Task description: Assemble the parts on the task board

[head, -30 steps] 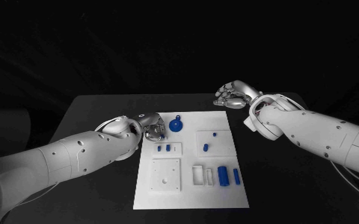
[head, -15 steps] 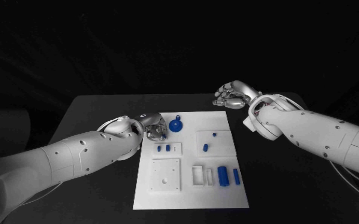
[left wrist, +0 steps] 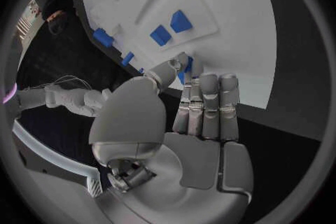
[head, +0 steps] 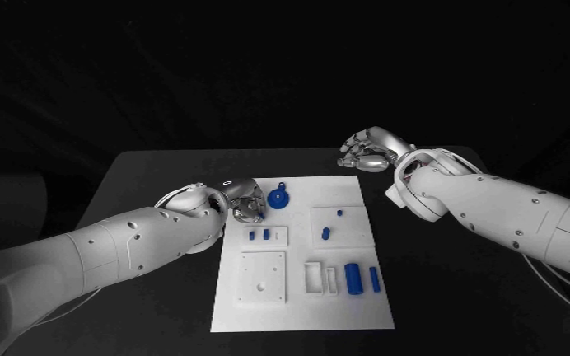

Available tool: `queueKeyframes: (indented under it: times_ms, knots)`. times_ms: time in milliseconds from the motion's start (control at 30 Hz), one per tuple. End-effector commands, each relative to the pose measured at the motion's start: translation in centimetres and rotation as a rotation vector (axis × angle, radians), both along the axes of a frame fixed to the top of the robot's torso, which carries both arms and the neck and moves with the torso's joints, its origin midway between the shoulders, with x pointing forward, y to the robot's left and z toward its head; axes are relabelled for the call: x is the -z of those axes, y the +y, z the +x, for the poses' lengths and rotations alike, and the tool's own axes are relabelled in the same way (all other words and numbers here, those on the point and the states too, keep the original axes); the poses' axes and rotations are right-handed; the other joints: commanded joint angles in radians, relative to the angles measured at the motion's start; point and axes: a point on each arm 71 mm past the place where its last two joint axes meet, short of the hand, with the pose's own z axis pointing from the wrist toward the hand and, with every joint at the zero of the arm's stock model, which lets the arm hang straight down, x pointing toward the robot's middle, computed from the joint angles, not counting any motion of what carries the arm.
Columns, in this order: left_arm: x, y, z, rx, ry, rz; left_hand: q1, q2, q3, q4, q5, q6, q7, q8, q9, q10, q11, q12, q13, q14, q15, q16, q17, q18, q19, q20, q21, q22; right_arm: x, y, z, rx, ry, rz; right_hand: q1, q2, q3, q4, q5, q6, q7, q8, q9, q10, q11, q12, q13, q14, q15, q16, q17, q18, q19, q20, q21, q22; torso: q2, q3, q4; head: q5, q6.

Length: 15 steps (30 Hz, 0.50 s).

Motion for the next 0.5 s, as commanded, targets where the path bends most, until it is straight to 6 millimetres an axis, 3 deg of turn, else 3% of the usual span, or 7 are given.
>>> queueKeyframes:
  times_ms: [33, 500]
  knots:
    - [0.37, -0.18, -0.14, 0.006, 0.034, 0.002, 0.002, 0.01, 0.004, 0.0, 0.005, 0.007, 0.0, 0.004, 0.002, 0.006, -0.001, -0.007, -0.002, 0.009, 0.0, 0.004, -0.001, 0.038, 0.001, -0.032, 0.003, 0.017, 0.01, 0.13, -0.05, -0.014, 0.002, -0.003, 0.003, 0.007, -0.007, -0.001, 0.005, -0.003, 0.003, 0.002, -0.001, 0.007, -0.002, -0.007, -0.001, -0.009, 0.0, 0.004, -0.001, 0.001, -0.003, 0.0, -0.005, 0.001, 0.0, -0.0002, 0.0002, -0.001, -0.001]
    - [0.36, -0.92, -0.37, 0.047, -0.001, 0.064, 0.005, 0.011, 0.005, -0.005, 0.005, 0.009, -0.001, 0.005, 0.001, 0.01, -0.002, -0.008, -0.002, 0.007, 0.0, 0.003, -0.002, 0.038, -0.001, -0.032, 0.003, 0.017, 0.02, -0.07, -0.08, -0.01, 0.004, -0.006, 0.004, 0.008, -0.007, -0.001, 0.005, -0.003, 0.003, 0.002, -0.001, 0.008, -0.002, -0.007, -0.001, -0.009, 0.0, 0.004, -0.002, 0.002, -0.003, 0.0, -0.005, 0.002, 0.0, -0.0009, 0.0017, -0.001, -0.006]
